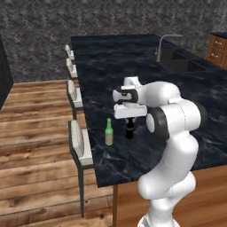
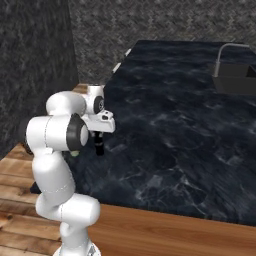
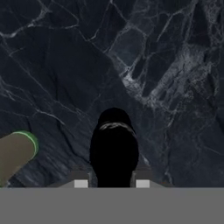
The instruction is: Move the drinks to the dining counter.
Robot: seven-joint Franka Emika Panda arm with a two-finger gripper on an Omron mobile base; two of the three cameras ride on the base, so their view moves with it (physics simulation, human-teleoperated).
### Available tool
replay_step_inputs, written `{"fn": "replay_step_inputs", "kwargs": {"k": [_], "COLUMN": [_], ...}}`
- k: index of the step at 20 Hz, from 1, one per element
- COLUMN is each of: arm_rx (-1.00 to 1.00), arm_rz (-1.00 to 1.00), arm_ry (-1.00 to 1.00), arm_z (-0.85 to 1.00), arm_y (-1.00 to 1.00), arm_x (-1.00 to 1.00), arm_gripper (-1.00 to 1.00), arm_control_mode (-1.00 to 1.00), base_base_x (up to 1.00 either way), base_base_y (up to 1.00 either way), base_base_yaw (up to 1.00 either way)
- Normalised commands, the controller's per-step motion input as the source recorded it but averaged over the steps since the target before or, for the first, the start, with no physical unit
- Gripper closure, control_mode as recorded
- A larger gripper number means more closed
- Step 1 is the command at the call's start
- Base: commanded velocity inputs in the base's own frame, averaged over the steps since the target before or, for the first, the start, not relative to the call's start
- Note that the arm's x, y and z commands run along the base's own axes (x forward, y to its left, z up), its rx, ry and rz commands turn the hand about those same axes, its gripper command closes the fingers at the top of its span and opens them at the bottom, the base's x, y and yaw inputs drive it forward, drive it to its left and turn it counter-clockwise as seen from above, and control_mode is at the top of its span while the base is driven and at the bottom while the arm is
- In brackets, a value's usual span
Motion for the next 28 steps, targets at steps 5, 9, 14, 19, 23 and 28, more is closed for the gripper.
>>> {"fn": "replay_step_inputs", "kwargs": {"k": [5,9,14,19,23,28], "arm_rx": [0.0,0.0,0.0,0.0,0.0,0.0], "arm_rz": [0.0,0.0,0.0,0.0,0.0,0.0], "arm_ry": [0.0,0.0,0.0,0.0,-0.13,-0.19], "arm_z": [-0.31,-0.24,-0.1,-0.03,-0.07,-0.13], "arm_y": [0.03,0.0,0.0,0.0,0.0,0.0], "arm_x": [0.39,0.19,0.0,0.0,-0.03,-0.07], "arm_gripper": [1.0,1.0,1.0,1.0,1.0,1.0], "arm_control_mode": [-1.0,-1.0,-1.0,-1.0,-1.0,-1.0], "base_base_x": [0.0,0.0,0.0,0.0,0.0,0.0], "base_base_y": [0.0,0.0,0.0,0.0,0.0,0.0], "base_base_yaw": [0.0,0.0,0.0,0.0,0.0,0.0]}}
